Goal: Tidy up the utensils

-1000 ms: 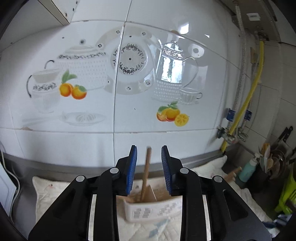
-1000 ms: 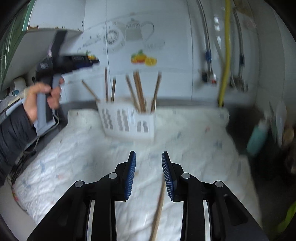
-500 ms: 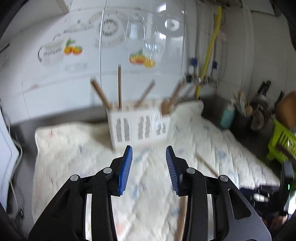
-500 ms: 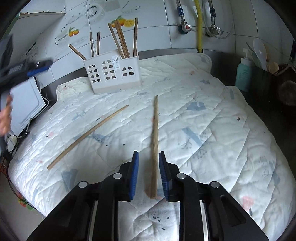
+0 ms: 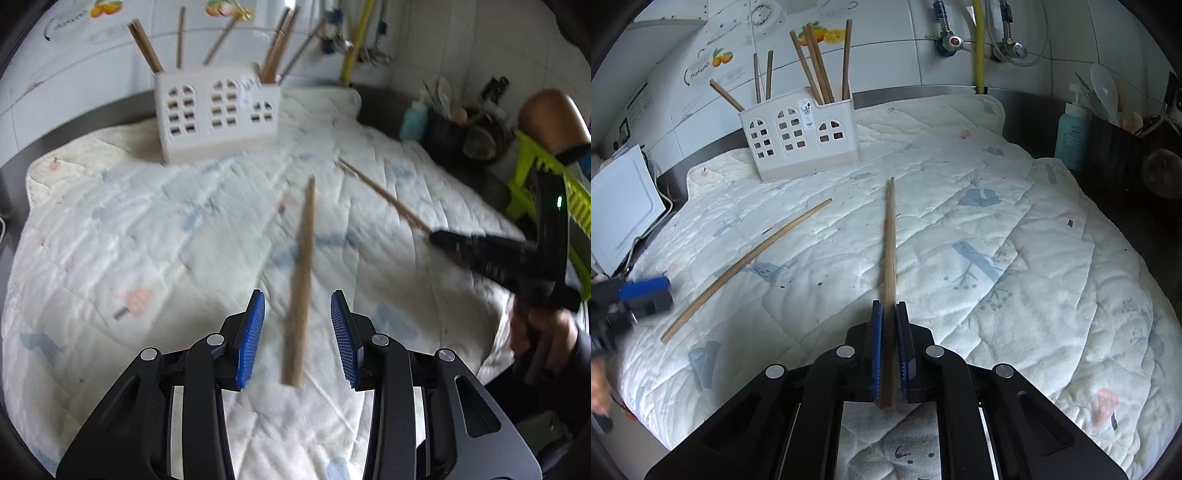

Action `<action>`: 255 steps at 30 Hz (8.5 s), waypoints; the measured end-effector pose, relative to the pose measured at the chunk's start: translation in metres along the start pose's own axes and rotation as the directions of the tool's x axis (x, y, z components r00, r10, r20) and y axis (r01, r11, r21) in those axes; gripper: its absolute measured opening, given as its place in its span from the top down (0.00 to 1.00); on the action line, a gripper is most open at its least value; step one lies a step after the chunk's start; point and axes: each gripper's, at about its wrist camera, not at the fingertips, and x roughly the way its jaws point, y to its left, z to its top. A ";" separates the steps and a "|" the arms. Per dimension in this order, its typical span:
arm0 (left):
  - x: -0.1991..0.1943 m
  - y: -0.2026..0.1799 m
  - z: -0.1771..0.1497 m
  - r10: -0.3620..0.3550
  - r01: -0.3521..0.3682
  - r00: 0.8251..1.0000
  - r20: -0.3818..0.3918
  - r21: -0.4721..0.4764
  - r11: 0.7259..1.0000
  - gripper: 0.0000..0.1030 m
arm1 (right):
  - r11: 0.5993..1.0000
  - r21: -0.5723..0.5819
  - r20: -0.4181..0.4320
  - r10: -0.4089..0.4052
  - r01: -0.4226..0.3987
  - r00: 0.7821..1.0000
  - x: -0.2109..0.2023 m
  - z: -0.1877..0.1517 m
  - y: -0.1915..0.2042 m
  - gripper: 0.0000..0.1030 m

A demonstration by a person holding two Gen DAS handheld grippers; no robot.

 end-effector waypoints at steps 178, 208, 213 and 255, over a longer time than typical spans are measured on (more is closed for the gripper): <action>-0.138 0.053 0.026 0.411 -0.333 0.853 0.323 -0.271 0.903 0.05 | 0.980 -0.196 0.137 0.068 -0.040 0.988 -0.072 0.066 0.087 0.10; -0.128 0.042 0.017 0.386 -0.334 0.880 0.276 -0.220 0.917 0.05 | 0.982 -0.189 0.122 0.041 -0.017 0.992 -0.075 0.062 0.085 0.09; -0.123 0.040 0.016 0.377 -0.329 0.888 0.263 -0.207 0.921 0.05 | 0.982 -0.189 0.117 0.039 -0.017 0.992 -0.074 0.062 0.086 0.09; -0.115 0.037 0.013 0.371 -0.330 0.900 0.228 -0.199 0.923 0.05 | 0.980 -0.196 0.115 0.046 -0.023 0.992 -0.074 0.060 0.089 0.08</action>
